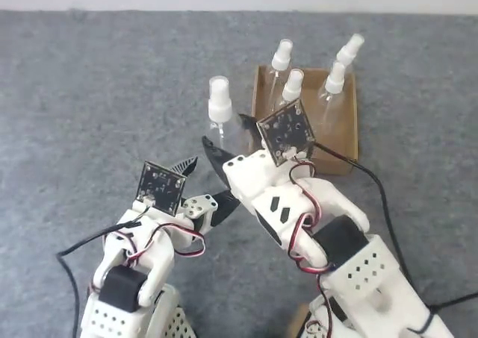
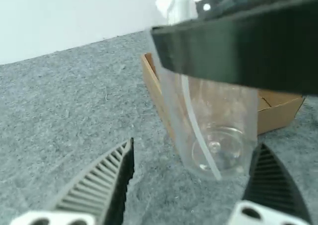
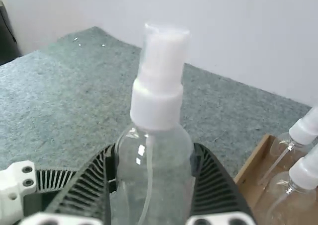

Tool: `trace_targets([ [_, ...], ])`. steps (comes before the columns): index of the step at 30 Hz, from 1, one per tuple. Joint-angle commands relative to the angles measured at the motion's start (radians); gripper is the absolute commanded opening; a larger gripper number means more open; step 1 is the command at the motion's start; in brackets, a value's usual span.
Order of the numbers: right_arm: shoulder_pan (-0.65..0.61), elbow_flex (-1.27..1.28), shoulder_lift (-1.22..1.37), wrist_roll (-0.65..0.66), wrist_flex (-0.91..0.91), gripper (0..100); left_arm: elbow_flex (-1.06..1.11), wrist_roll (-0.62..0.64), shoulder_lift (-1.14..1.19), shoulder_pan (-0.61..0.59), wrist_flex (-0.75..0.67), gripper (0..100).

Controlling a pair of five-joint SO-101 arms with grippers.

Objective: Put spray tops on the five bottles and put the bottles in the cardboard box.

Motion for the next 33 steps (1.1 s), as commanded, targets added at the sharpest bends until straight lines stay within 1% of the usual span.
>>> trace_targets([
  [1,-0.007,-0.084,-0.044,-0.006,0.09,0.6,-0.007,-0.011,-0.009,-0.002,-0.015,34],
  [5,-0.008,-0.084,-0.09,0.009,0.124,0.6,-0.007,-0.011,-0.009,-0.002,-0.015,34],
  [9,-0.007,-0.08,-0.147,0.123,0.145,0.6,-0.002,-0.011,-0.011,-0.002,-0.015,34],
  [18,-0.004,-0.08,-0.196,0.129,0.2,0.6,0.002,-0.029,-0.011,-0.002,-0.017,34],
  [21,0.061,-0.084,-0.206,0.13,0.196,0.6,0.002,-0.029,-0.011,-0.002,-0.015,34],
  [25,0.205,-0.086,-0.202,0.13,0.191,0.6,0.002,-0.029,-0.011,-0.002,-0.014,34],
  [33,0.435,-0.084,-0.202,0.13,0.188,0.6,0.004,-0.031,-0.011,-0.002,-0.015,34],
])
